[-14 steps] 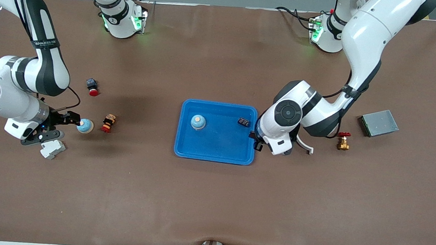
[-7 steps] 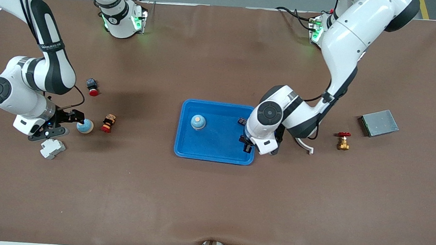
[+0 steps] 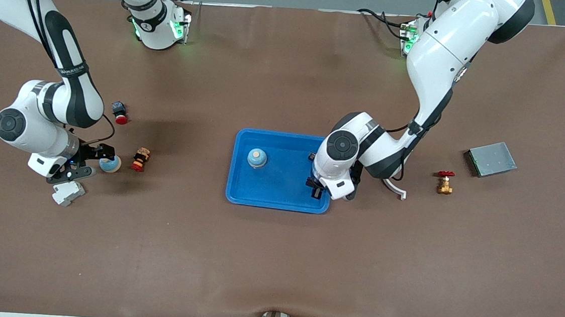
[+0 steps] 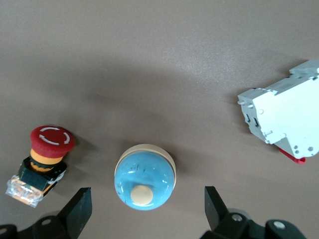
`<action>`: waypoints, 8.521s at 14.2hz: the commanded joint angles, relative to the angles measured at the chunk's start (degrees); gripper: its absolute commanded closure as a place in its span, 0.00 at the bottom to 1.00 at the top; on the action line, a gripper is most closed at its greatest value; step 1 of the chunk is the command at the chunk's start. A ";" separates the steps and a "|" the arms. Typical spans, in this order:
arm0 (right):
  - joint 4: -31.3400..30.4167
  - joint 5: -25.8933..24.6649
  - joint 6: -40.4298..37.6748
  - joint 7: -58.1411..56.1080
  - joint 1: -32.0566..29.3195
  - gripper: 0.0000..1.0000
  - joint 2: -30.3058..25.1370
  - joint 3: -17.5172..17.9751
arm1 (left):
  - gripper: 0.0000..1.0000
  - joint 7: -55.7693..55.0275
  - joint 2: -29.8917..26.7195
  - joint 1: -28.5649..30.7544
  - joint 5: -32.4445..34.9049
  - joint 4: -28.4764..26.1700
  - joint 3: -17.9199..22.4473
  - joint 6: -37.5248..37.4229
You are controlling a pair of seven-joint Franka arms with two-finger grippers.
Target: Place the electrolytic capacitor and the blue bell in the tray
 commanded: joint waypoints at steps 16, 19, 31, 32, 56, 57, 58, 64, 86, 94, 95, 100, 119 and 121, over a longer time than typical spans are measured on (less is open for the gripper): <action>0.57 -0.90 2.37 -0.45 -1.71 0.00 4.88 1.19 | 0.00 36.54 -17.21 8.26 -0.08 3.19 -0.25 -17.77; 0.66 -0.90 3.77 -0.45 -1.97 0.00 5.93 1.19 | 0.00 45.79 -20.29 11.95 -0.45 3.19 -0.25 -19.27; 3.28 -0.81 -0.24 -0.18 -1.54 0.93 5.24 1.27 | 0.00 87.71 -31.36 28.74 -2.89 5.12 -0.25 -31.76; 5.90 -0.46 -5.49 0.16 -1.36 0.93 5.06 1.45 | 0.00 89.48 -31.72 30.75 -5.95 5.12 -0.25 -31.85; 38.63 11.76 -23.23 54.57 29.66 0.93 14.01 2.15 | 0.00 122.20 -51.05 18.73 -15.91 -2.87 24.28 -44.94; 38.63 11.76 -21.56 54.57 30.10 0.93 14.54 2.15 | 0.00 122.02 -51.23 19.52 -15.91 -3.14 22.36 -44.94; 38.71 11.76 -20.67 55.44 30.63 0.93 15.16 2.15 | 0.00 121.41 -51.50 22.40 -15.91 -3.23 19.12 -44.94; 39.24 11.76 -15.83 58.35 34.67 0.93 19.55 2.15 | 0.00 115.43 -52.90 20.68 -15.74 -5.51 16.45 -45.12; 39.15 11.76 -9.94 57.83 38.02 0.00 25.54 2.15 | 0.00 115.86 -51.67 20.93 -15.83 -3.93 15.05 -46.52; 39.24 11.94 -28.27 57.47 36.26 0.00 11.32 2.06 | 0.00 115.86 -51.67 20.84 -15.82 -4.11 15.13 -46.52; 39.15 11.94 -31.96 57.56 35.91 0.00 8.69 2.07 | 0.00 115.86 -51.67 20.93 -15.82 -4.11 15.13 -46.52; 36.96 11.94 -50.69 51.24 30.12 0.00 -5.72 1.80 | 0.00 115.78 -51.59 20.84 -15.82 -4.11 15.13 -46.44; 27.36 3.33 -53.36 28.29 -0.03 0.00 -23.96 1.63 | 0.00 115.86 -52.03 21.02 -15.82 -3.76 15.13 -46.52; 28.60 0.45 -48.46 28.29 0.39 0.00 -23.25 1.71 | 0.00 115.86 -52.03 21.02 -15.82 -3.58 15.13 -46.52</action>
